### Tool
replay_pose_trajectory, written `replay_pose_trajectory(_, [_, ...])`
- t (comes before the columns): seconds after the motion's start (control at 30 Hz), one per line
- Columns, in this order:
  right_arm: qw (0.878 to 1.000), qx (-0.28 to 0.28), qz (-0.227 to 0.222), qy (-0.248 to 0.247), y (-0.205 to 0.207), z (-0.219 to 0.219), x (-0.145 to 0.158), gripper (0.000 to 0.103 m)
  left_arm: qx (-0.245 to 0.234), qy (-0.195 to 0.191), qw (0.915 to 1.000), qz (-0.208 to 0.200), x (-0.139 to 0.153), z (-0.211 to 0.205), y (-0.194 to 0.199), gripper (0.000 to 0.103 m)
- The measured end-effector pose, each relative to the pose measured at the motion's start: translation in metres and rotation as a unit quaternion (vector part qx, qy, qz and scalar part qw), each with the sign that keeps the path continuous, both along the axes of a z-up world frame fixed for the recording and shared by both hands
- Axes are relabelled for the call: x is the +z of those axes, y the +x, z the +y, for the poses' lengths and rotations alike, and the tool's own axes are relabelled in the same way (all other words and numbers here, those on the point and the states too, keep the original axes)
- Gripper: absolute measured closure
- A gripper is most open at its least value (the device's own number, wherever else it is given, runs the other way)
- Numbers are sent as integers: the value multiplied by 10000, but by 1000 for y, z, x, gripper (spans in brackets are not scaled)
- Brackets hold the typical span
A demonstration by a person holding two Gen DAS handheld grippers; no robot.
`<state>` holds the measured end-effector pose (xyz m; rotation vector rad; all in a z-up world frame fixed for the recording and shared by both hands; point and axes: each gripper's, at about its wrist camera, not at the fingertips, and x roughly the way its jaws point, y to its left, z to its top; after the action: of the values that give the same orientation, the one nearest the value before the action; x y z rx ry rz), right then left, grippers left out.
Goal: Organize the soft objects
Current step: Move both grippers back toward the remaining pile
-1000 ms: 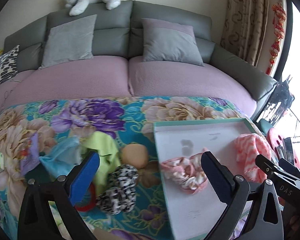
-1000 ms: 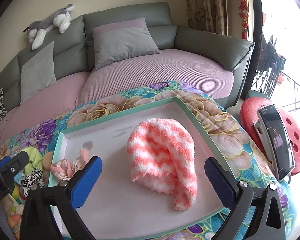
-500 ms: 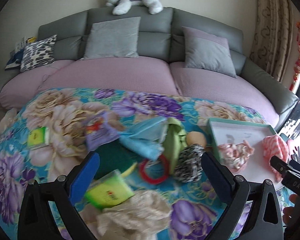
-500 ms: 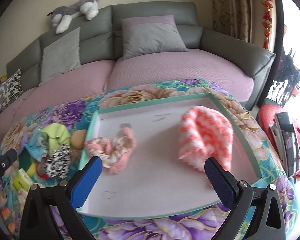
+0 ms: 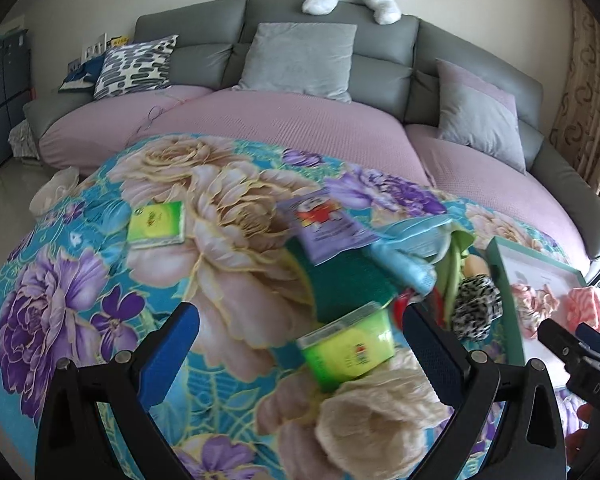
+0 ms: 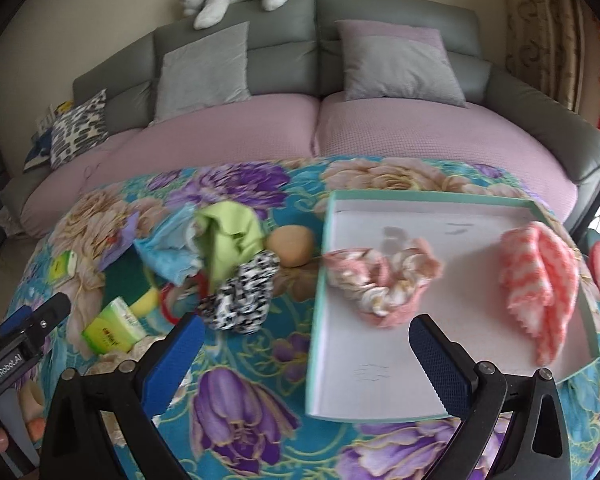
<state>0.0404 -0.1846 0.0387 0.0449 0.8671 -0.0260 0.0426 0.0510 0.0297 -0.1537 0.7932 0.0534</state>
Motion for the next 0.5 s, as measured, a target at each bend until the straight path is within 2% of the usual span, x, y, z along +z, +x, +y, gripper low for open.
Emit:
replay_pose_trajectory(0.13, [9993, 336, 159, -84, 3, 23, -9, 0, 129, -61, 9998, 151, -9, 11, 3, 2])
replay_pose_trajectory(0.3, [9980, 468, 395, -171, 7, 36, -21, 0, 45, -240, 9991, 349, -21, 15, 5, 2])
replay_pose_trajectory(0.5, [9970, 529, 478, -291, 11, 42, -27, 0, -91, -710, 9950, 693, -35, 14, 15, 2])
